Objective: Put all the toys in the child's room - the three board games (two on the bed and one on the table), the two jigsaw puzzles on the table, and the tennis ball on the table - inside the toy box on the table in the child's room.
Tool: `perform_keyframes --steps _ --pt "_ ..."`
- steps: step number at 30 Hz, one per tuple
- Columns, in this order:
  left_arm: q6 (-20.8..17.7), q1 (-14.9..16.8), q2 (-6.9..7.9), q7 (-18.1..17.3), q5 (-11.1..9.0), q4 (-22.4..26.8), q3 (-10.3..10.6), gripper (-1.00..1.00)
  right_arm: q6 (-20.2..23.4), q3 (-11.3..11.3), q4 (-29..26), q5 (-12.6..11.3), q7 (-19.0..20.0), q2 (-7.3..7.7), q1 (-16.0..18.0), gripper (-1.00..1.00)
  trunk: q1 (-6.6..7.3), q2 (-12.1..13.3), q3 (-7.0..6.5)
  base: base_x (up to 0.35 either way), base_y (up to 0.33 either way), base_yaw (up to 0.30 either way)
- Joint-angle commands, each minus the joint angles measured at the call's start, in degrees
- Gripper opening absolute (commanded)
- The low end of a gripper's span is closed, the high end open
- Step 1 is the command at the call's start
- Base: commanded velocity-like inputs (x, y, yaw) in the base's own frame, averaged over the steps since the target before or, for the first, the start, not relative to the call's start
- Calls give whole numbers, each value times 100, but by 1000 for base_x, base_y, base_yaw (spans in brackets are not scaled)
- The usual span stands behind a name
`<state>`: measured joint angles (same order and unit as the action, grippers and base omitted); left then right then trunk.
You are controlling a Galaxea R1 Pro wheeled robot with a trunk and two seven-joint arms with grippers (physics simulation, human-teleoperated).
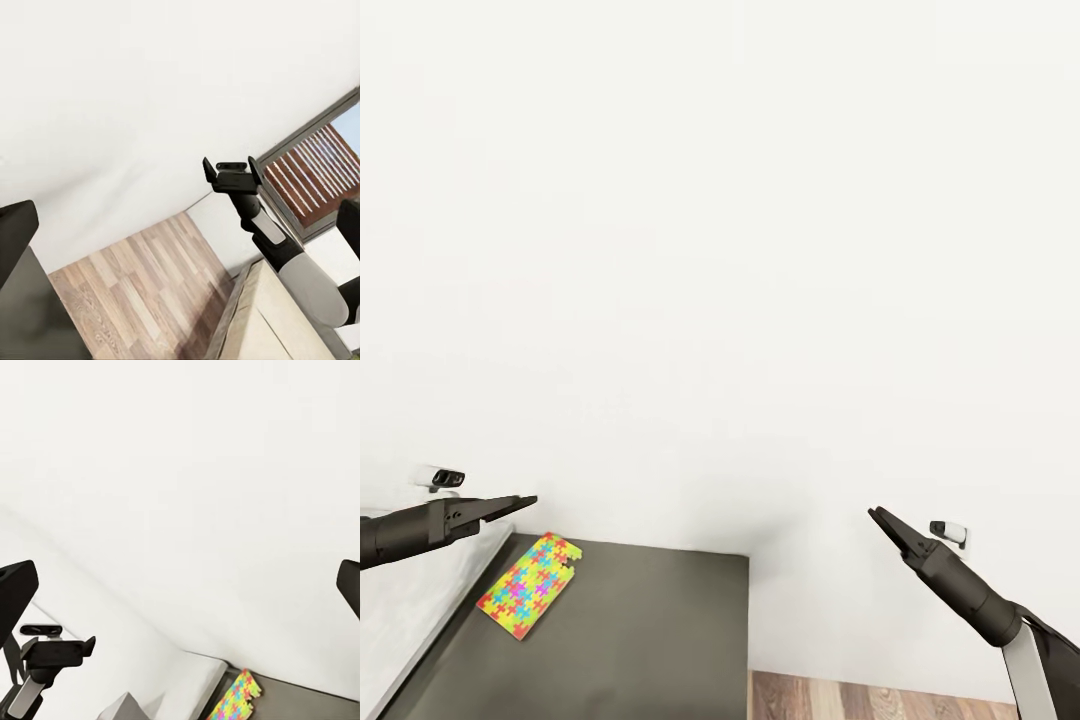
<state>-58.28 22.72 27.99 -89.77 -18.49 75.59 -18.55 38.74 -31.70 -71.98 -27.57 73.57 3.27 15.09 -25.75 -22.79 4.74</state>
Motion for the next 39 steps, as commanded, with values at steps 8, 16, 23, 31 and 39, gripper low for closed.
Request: perform_keyframes --steps 8,16,23,31,39 --pt "-61 5 4 -23 4 0 1 100 46 4 2 -14 8 -13 6 100 -4 -13 13 2 50 0" --pt "-61 5 4 -23 4 0 1 100 46 6 3 -19 8 -18 5 100 -4 -13 13 0 11 0" --pt "-61 5 5 -23 4 0 1 100 46 6 0 -20 8 -19 4 100 -4 -13 13 0 64 0" --pt "-61 1 4 -23 2 0 1 100 46 6 2 -22 -23 -13 5 100 -4 -13 13 0 16 0" --pt "-61 -3 2 -23 3 0 1 100 52 6 1 -24 -90 -11 5 100 -4 -13 13 0 2 0"
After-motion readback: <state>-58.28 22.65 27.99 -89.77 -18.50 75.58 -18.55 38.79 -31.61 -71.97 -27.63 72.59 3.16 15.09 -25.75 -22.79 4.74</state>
